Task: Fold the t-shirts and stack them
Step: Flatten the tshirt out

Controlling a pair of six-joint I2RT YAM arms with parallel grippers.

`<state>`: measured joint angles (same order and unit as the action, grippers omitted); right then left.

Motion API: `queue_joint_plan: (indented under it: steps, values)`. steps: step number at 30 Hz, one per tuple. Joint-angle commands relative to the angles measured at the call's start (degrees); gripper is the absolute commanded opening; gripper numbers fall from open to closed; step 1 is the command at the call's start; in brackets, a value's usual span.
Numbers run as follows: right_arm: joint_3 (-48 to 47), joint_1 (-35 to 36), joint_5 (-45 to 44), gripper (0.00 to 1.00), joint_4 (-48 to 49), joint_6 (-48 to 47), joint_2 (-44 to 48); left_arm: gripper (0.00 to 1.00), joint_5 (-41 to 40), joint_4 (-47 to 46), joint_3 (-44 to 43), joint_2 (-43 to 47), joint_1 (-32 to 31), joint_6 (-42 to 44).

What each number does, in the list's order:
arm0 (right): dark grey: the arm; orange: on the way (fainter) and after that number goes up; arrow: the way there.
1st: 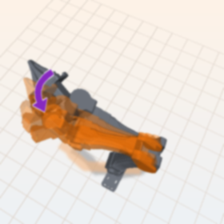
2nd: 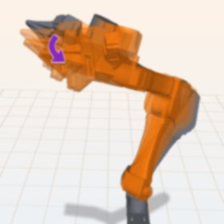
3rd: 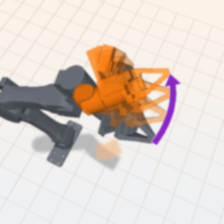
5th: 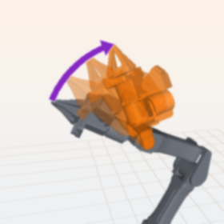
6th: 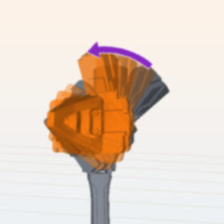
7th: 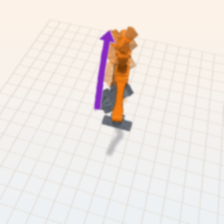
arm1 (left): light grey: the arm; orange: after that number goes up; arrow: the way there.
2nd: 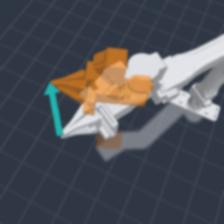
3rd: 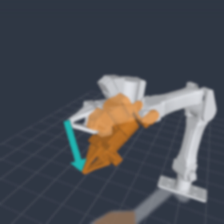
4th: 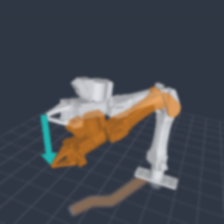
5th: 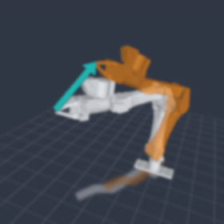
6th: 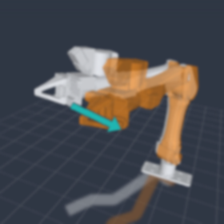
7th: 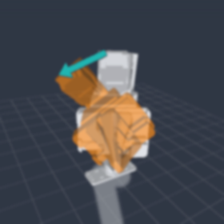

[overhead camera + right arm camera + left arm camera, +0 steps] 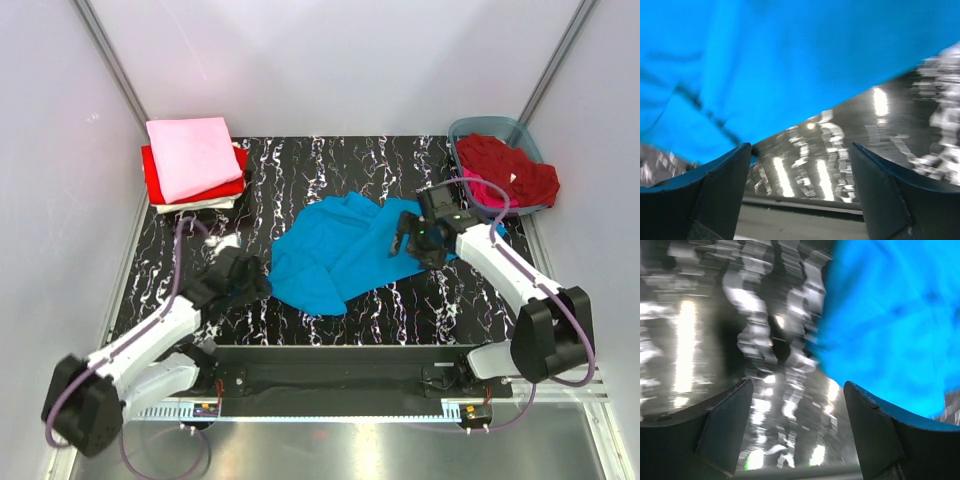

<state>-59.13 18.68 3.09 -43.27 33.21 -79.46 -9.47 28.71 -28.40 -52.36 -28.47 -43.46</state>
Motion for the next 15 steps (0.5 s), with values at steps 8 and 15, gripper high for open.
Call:
queue_joint_plan:
  steps: [8, 15]
  values:
    - [5.1, 10.3, 4.8, 0.82, 13.6, 4.4, -0.5, 0.68, 1.4, -7.1, -22.6, -27.2, -10.5, 4.1]
    - [20.3, 10.4, 1.7, 0.76, 27.4, 7.6, 9.2, 0.63, 2.7, -5.0, -37.1, -42.8, -12.8, 5.2]
